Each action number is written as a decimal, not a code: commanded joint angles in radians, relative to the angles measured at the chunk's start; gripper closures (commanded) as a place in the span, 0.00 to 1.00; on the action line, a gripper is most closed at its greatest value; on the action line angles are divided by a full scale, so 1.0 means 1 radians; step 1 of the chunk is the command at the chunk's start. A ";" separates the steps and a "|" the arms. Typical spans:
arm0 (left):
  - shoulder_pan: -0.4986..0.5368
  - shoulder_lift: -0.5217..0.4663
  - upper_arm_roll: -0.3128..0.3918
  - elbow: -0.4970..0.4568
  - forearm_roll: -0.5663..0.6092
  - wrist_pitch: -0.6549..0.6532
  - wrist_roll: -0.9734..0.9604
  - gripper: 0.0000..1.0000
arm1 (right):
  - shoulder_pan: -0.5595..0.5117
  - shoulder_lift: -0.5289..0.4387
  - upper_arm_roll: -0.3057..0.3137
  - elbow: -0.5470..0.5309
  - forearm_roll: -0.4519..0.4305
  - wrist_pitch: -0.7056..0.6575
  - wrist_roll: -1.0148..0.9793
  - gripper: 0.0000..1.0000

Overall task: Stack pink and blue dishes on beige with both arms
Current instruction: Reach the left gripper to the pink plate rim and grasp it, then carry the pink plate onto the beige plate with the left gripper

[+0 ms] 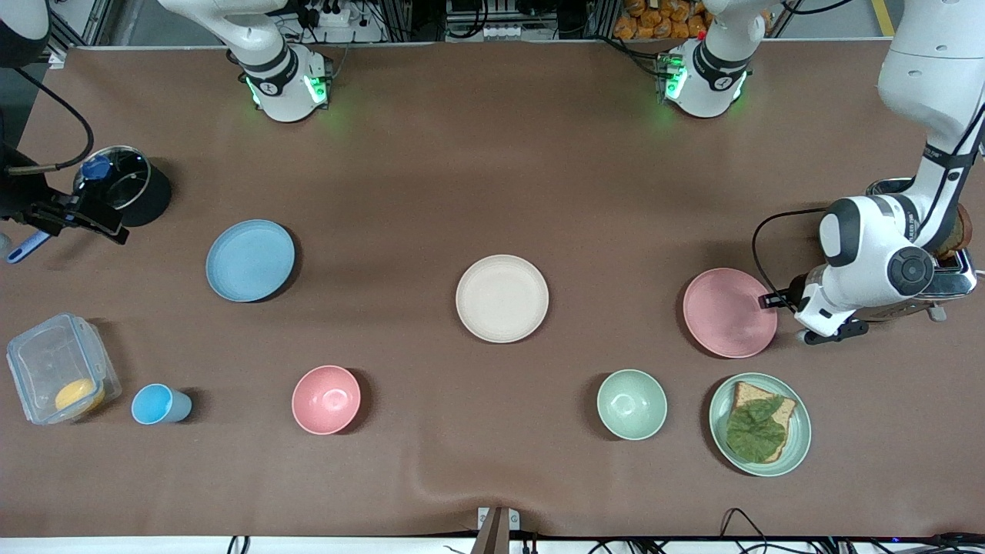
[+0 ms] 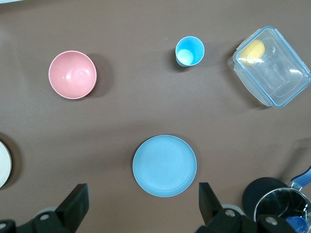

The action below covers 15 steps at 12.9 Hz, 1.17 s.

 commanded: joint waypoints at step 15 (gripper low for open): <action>-0.149 -0.076 -0.390 0.188 -0.055 -0.190 -0.309 1.00 | -0.043 0.053 -0.011 -0.011 0.014 -0.067 -0.093 0.00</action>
